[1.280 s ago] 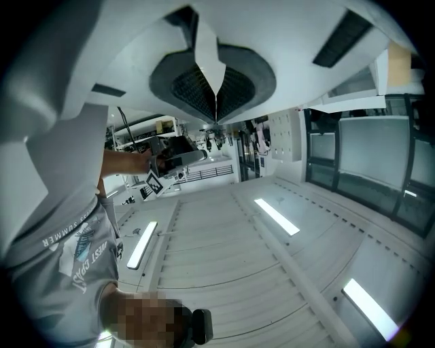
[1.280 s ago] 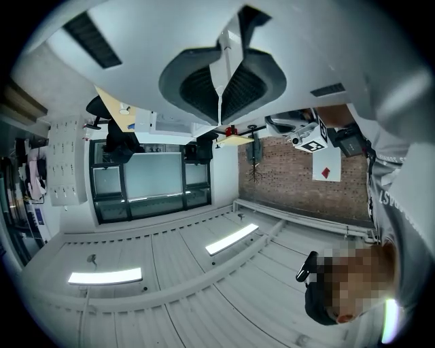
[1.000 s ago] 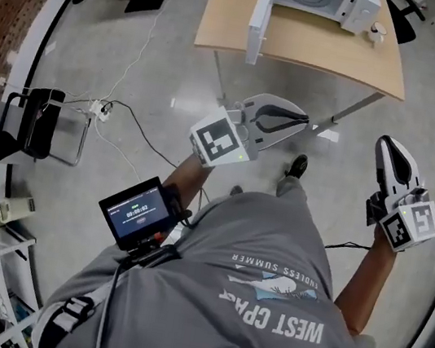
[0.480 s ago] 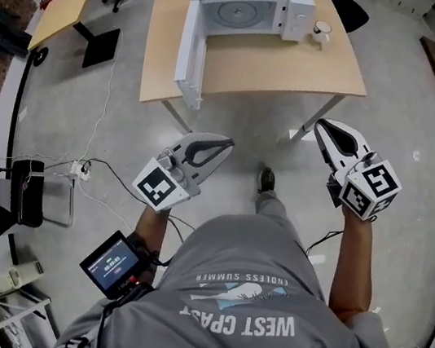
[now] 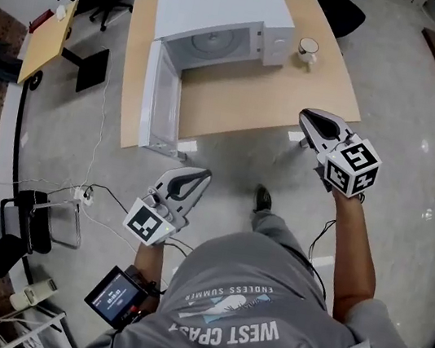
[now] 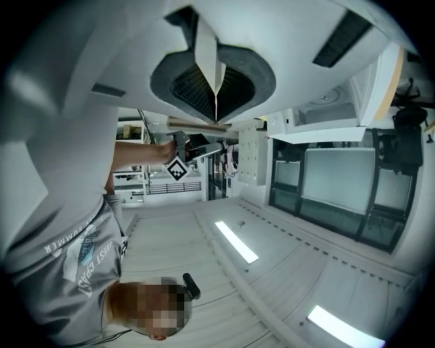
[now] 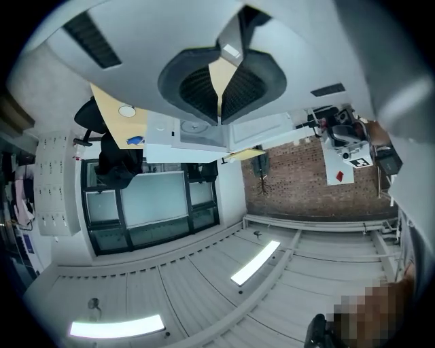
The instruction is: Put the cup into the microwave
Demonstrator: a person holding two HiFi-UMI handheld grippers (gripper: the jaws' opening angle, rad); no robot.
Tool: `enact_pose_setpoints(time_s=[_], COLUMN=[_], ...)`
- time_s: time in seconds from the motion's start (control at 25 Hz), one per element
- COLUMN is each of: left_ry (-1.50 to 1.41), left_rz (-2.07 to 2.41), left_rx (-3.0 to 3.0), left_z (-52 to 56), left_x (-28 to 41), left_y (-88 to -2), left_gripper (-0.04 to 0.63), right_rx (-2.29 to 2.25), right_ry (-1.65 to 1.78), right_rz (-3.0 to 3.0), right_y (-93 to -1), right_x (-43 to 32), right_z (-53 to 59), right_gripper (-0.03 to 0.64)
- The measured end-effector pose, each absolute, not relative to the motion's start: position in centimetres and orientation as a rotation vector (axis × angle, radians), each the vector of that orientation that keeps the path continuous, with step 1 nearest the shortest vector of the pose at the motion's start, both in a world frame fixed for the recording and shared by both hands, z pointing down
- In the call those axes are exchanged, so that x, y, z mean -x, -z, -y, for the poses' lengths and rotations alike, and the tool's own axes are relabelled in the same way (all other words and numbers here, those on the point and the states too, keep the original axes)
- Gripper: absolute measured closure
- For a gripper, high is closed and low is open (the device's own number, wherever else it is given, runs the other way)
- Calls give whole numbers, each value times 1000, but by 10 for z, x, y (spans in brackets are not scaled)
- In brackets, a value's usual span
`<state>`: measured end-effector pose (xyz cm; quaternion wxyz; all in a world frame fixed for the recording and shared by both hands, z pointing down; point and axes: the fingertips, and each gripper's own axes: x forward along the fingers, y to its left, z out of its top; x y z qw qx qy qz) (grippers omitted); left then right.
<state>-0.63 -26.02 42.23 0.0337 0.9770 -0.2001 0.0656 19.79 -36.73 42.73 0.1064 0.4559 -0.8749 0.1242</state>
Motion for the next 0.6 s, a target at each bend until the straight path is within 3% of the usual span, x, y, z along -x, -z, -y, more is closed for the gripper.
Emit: enact_pose_setpoints(time_s=[0.44, 0.6], left_ry=[-305, -349], left_rz=[773, 804], left_rx=[-2845, -2794], left_z=[333, 345], left_x=[-31, -37], left_y=[-456, -470], left_gripper=[572, 572], right_rx=[-1415, -1433], right_ry=[-502, -547], right_rz=[2349, 2196], right_y=[-558, -626], right_x=[-315, -355], right_z=[555, 615], right_gripper=[594, 540])
